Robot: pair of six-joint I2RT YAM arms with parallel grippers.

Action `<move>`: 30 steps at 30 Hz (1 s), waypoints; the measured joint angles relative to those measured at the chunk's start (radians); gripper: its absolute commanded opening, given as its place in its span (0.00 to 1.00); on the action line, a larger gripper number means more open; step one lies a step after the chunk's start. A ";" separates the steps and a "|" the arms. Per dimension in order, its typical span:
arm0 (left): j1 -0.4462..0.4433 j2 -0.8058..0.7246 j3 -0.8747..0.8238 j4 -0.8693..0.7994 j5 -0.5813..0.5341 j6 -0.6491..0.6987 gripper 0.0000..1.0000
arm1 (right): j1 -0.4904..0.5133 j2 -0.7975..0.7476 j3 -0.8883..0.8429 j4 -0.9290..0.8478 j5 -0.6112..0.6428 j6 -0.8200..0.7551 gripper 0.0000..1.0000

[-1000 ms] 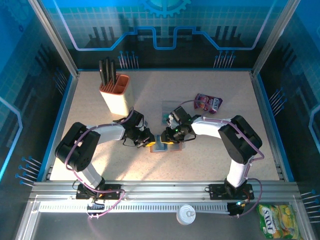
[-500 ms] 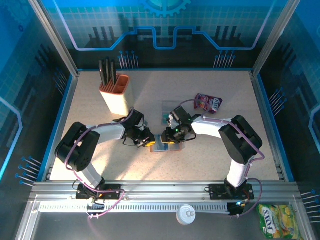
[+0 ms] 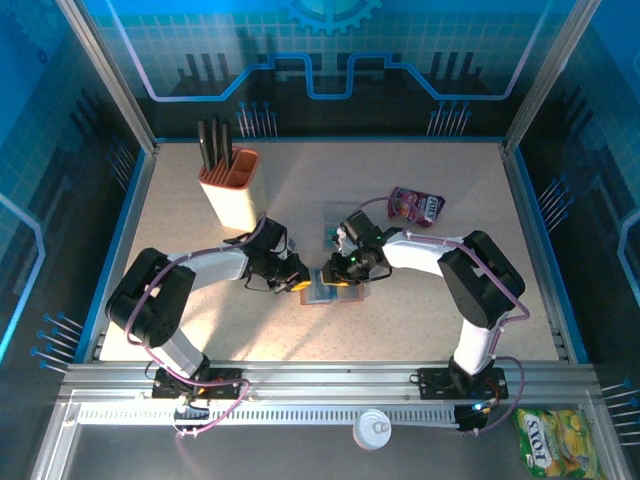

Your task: Take the credit cards out of the card holder

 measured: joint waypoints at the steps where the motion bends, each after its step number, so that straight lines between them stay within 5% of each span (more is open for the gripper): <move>1: 0.000 0.000 0.000 0.000 0.000 0.000 0.14 | 0.000 0.000 0.001 0.001 0.000 0.000 0.33; 30: -0.059 0.063 0.047 0.001 -0.006 -0.006 0.03 | -0.027 -0.065 -0.004 0.003 0.004 -0.008 0.35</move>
